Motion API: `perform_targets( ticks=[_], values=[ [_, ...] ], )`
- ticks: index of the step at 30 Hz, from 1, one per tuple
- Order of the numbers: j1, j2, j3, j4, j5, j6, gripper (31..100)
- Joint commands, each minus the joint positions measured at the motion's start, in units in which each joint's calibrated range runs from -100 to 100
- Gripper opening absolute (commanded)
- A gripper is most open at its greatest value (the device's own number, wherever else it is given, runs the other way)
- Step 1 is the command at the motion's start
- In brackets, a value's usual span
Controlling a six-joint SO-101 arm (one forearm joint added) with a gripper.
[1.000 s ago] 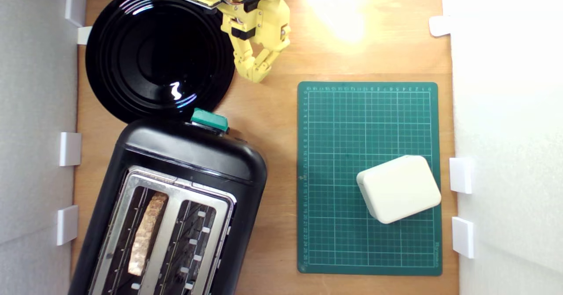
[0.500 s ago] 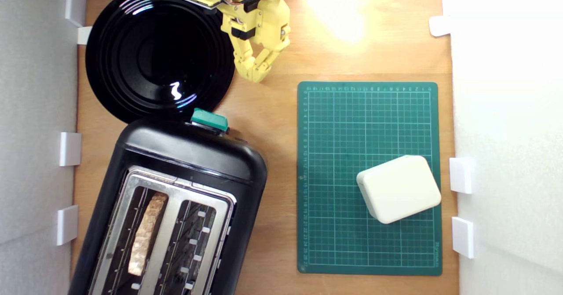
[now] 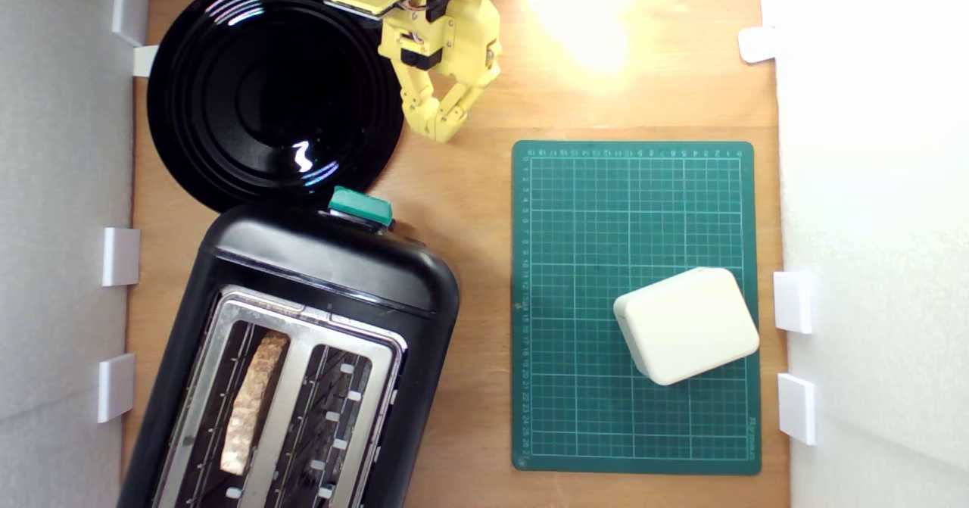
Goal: Start toaster
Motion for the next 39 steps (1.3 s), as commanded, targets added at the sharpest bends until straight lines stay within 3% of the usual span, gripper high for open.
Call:
perform_targets(
  ticks=[1, 9, 17, 26, 39],
  values=[
    [2.67, 4.24, -6.68, 1.23, 0.67, 3.02, 31.3],
    [6.24, 18.65, -20.95, 1.41, 0.67, 8.73, 31.3],
    [5.61, 29.39, -36.85, 9.58, 0.67, 9.57, 31.3],
    [6.32, 44.54, -57.02, 12.58, 0.59, 9.20, 31.3],
    [5.61, 59.86, -77.01, 12.48, 0.24, 7.26, 31.3]
  ],
)
